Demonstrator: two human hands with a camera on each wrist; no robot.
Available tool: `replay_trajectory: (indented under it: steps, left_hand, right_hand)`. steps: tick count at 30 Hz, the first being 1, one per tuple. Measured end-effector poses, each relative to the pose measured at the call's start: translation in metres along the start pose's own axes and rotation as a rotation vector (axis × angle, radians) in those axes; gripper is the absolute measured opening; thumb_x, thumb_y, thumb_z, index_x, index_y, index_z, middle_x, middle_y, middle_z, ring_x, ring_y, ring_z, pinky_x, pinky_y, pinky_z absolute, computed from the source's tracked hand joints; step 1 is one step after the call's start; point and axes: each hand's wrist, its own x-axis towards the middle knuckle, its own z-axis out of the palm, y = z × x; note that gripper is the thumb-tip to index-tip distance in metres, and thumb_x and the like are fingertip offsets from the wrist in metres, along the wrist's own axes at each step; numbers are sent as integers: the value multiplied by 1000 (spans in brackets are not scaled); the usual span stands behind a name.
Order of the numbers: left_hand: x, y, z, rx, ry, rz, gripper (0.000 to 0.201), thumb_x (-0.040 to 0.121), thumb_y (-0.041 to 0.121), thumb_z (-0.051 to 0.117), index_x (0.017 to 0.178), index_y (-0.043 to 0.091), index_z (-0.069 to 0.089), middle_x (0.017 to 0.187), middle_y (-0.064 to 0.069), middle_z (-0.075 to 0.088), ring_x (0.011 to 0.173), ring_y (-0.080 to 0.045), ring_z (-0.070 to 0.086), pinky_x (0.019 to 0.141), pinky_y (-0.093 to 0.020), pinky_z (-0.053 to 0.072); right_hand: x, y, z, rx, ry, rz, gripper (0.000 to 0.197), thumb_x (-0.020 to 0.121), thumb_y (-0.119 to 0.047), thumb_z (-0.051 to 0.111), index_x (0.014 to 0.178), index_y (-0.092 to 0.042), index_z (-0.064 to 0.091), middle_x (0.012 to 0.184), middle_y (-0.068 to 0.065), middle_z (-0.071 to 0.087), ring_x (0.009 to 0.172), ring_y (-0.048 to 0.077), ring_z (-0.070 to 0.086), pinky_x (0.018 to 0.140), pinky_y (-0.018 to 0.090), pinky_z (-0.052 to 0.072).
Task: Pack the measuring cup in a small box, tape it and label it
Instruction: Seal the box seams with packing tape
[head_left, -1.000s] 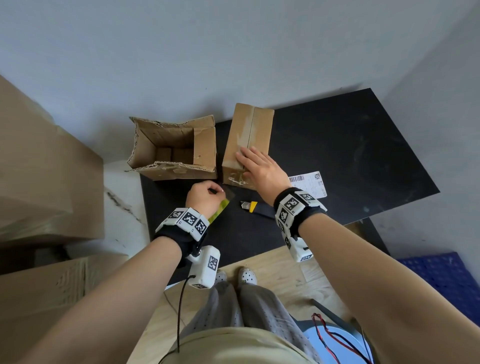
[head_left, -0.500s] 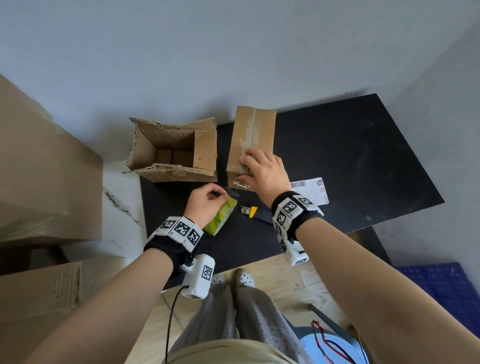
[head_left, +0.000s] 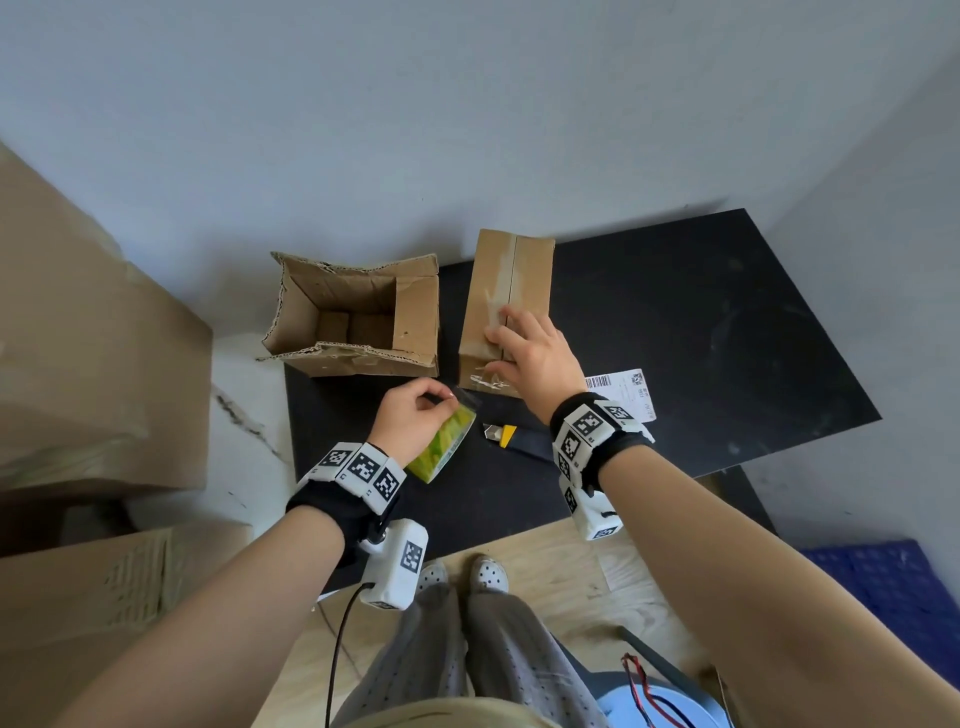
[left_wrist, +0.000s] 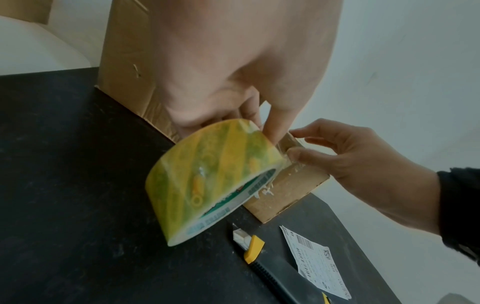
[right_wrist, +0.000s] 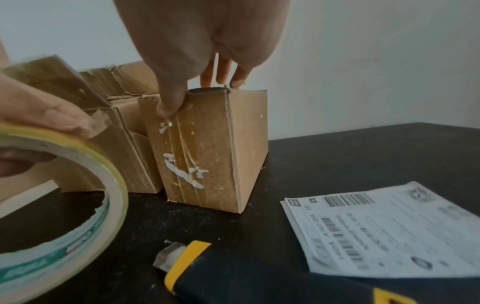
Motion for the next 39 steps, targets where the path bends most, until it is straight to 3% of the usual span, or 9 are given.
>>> replay_trajectory:
  steps: [6,11,16,19,22,29,33,36,39]
  left_hand:
    - [-10,12,-5,14,-62,81,2,87,14,63,88,15,64,91,-9,66,86,-21,63,80,-32,51]
    - [-20,23,-9,5,-133,70,11,88,12,61,99,14,62,89,-10,66,82,-18,63,69,-22,48]
    - [-24,30,-15,26,-105,78,14,88,12,60,102,13,62,92,-13,66,80,-16,61,69,-21,47]
    - [-27,33,-17,37,-117,81,15,88,10,60,102,14,62,92,-15,66,80,-18,62,70,-23,47]
    - [-29,37,-14,34,-151,85,16,87,9,60,102,13,61,88,-12,66,75,-13,61,64,-19,46]
    - [-27,49,9,41,-173,73,17,86,7,62,102,14,61,84,-11,67,78,-18,63,68,-23,48]
    - [-26,58,22,17,-126,70,18,84,8,64,100,16,61,80,-7,66,75,-15,62,65,-20,46]
    - [-29,66,26,1,-108,94,18,84,10,65,99,17,60,80,-5,66,75,-12,63,64,-19,46]
    - [-33,73,25,-4,-126,122,16,85,11,65,98,19,60,84,-10,69,78,-17,66,68,-22,50]
  right_hand:
    - [-10,3,-3,42,-10,-17,49,77,8,63,124,-4,57,143,16,43,135,34,37,107,44,34]
    - [-26,-15,-9,61,148,20,20,88,-19,59,100,-4,64,109,10,61,90,32,61,80,44,50]
    - [-24,-12,-11,-88,-120,42,63,81,7,56,139,-11,41,150,9,33,139,27,29,111,43,31]
    - [-27,-7,-23,-208,-236,60,82,80,10,53,148,-24,22,158,-1,15,146,17,12,119,41,10]
    - [-31,5,-35,-269,-246,47,79,83,10,48,148,-28,23,158,-6,14,145,12,12,119,40,5]
    - [-36,34,-44,-93,-186,46,72,79,15,43,139,-23,42,153,-5,29,142,14,25,117,37,11]
    - [-33,24,-43,150,84,25,26,92,-13,49,114,-10,63,116,7,63,104,28,60,98,43,42]
    - [-34,13,-54,378,-140,211,28,91,-38,57,101,-14,67,97,1,68,89,16,62,82,32,51]
    - [-38,13,-57,395,-166,185,19,86,-32,66,91,-13,67,84,-4,65,79,10,59,75,25,49]
